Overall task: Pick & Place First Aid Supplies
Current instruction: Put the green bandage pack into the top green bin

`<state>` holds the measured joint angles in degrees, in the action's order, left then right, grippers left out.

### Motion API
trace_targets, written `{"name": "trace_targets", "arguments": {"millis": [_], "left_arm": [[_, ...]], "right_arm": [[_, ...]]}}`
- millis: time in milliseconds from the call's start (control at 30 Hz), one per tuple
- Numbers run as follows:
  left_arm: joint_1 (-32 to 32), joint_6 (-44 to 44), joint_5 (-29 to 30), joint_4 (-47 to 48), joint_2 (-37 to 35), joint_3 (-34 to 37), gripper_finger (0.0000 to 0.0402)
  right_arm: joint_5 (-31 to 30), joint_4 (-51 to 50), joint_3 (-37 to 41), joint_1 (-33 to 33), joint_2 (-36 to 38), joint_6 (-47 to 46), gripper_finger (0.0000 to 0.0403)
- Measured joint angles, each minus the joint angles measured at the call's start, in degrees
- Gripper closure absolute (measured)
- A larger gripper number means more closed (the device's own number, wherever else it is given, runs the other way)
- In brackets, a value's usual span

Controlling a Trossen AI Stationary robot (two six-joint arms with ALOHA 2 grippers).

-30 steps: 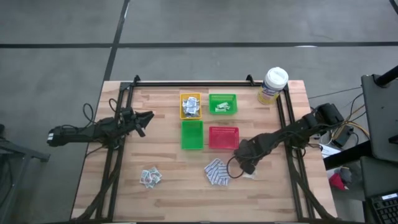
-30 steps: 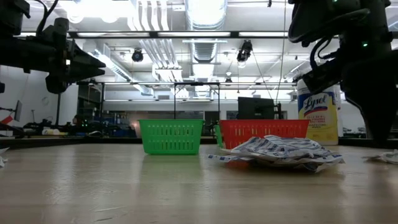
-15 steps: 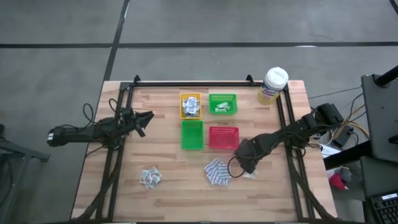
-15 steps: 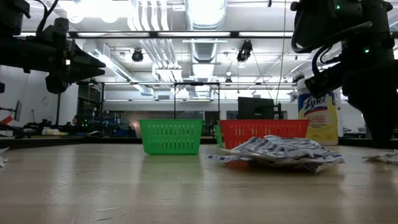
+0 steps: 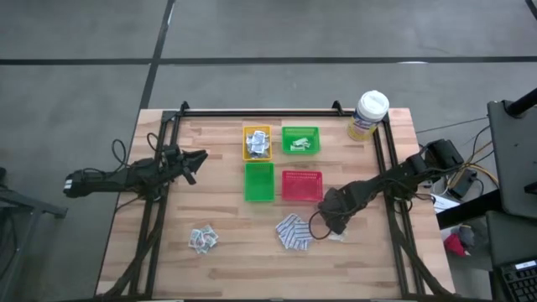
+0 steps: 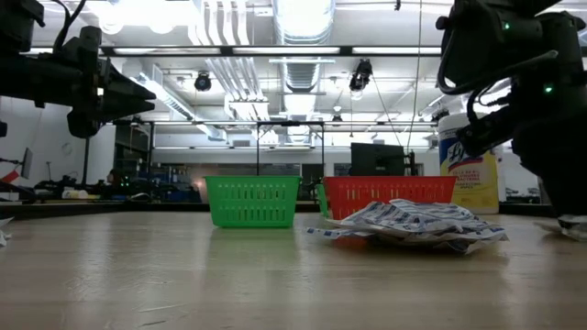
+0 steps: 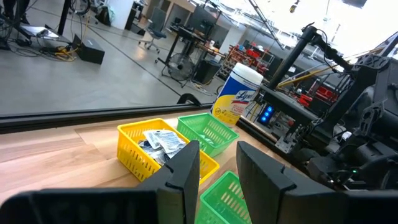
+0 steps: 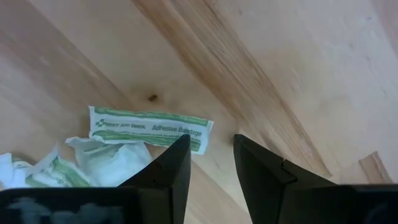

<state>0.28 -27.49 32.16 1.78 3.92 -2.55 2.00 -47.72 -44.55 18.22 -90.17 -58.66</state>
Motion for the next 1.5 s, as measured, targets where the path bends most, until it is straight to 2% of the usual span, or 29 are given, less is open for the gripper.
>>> {"name": "trace_targets", "arguments": {"millis": [200, 633, 933, 1267, 1400, 1500], "left_arm": [[0.0, 0.0, 0.0, 0.0, 0.0, 0.0, 0.0293], [0.0, 0.0, 0.0, 0.0, 0.0, 0.0, 0.0293], [0.0, 0.0, 0.0, 0.0, 0.0, 0.0, 0.0293], [0.0, 0.0, 0.0, 0.0, 0.0, 0.0, 0.0293], [0.0, 0.0, 0.0, 0.0, 0.0, 0.0, 0.0293], [0.0, 0.0, 0.0, 0.0, 0.0, 0.0, 0.0293]], "right_arm": [[0.2, 0.1, 0.5, 0.0, 0.1, -1.4, 0.0292], [0.6, -0.4, 0.6, 0.0, 0.1, -2.9, 0.039], [-1.4, -4.8, -0.1, 0.0, 0.7, -6.0, 0.0394], [-4.9, -9.3, -5.1, 0.0, 6.3, -8.7, 0.0394], [-4.2, -9.1, -6.3, 0.0, 10.5, -6.3, 0.0394], [-0.9, -8.7, -6.7, 0.0, 13.9, -1.9, 0.0394]]}}
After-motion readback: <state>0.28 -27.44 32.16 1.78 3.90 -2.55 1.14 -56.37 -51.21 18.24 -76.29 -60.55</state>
